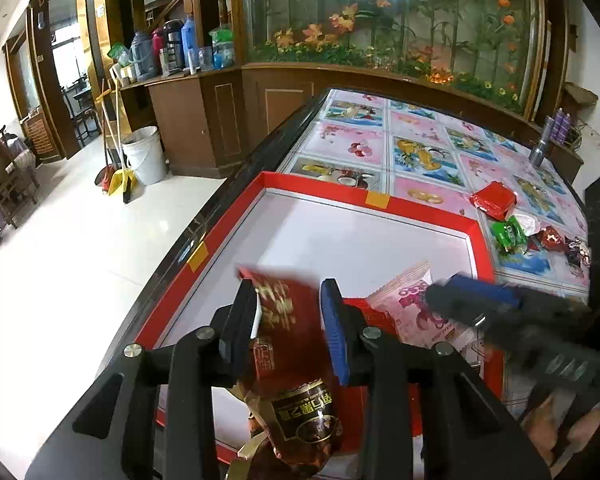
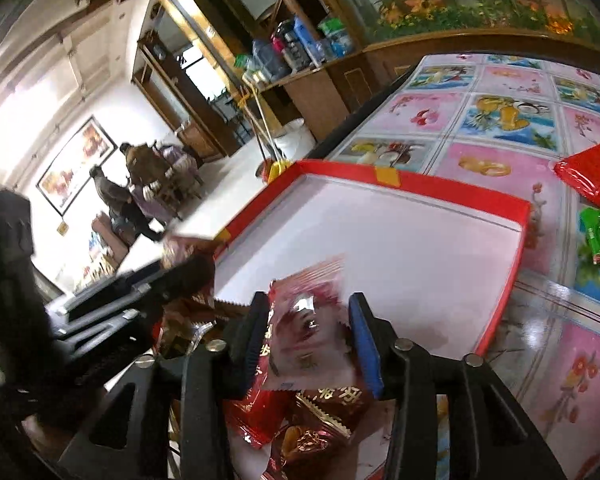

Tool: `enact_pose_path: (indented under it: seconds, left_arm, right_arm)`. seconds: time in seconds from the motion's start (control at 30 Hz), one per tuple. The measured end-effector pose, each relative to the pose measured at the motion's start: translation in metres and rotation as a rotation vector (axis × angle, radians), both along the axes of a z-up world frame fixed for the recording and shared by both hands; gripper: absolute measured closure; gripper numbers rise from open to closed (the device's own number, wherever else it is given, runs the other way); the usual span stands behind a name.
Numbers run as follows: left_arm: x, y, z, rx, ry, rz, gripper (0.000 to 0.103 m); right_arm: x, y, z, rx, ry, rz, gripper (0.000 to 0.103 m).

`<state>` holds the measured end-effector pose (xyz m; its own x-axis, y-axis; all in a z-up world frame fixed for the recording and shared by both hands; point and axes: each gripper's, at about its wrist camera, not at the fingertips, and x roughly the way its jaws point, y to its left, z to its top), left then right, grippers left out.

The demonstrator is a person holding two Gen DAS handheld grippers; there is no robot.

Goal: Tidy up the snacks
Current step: 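Carry both candies over the red-rimmed tray and open both grippers, then move both empty grippers back over the snack pile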

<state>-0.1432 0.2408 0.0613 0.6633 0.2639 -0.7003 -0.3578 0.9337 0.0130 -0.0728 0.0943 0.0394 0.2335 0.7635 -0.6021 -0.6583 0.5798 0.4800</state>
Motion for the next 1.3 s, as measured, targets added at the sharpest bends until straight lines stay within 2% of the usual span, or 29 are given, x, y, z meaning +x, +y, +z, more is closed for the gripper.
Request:
enact_pose_path:
  seconds: [0.1, 0.37, 0.53, 0.77, 0.9, 1.17, 1.3]
  left_arm:
    - [0.0, -0.008, 0.004, 0.032, -0.01, 0.002, 0.054]
    - [0.009, -0.049, 0.025, 0.118, -0.056, -0.069, 0.038]
    - [0.026, -0.091, 0.033, 0.127, -0.051, -0.177, 0.038]
    - [0.045, -0.171, 0.037, 0.129, -0.002, -0.381, 0.037]
    - [0.049, -0.207, 0.037, 0.118, 0.029, -0.466, 0.036]
    - [0.064, -0.264, 0.032, 0.012, 0.132, -0.607, 0.033]
    - [0.074, -0.287, 0.029, -0.009, 0.167, -0.658, 0.033]
  right_arm:
    - [0.011, -0.015, 0.004, 0.039, 0.006, -0.052, 0.049]
    - [0.047, -0.075, 0.011, 0.093, 0.029, -0.198, 0.048]
    - [0.071, -0.137, 0.02, 0.127, 0.008, -0.339, 0.046]
    - [0.091, -0.24, 0.026, 0.18, 0.002, -0.523, 0.045]
    - [0.096, -0.297, 0.029, 0.205, 0.001, -0.614, 0.043]
    - [0.115, -0.394, 0.02, 0.175, 0.03, -0.784, 0.04]
    - [0.125, -0.429, 0.014, 0.153, 0.047, -0.848, 0.039]
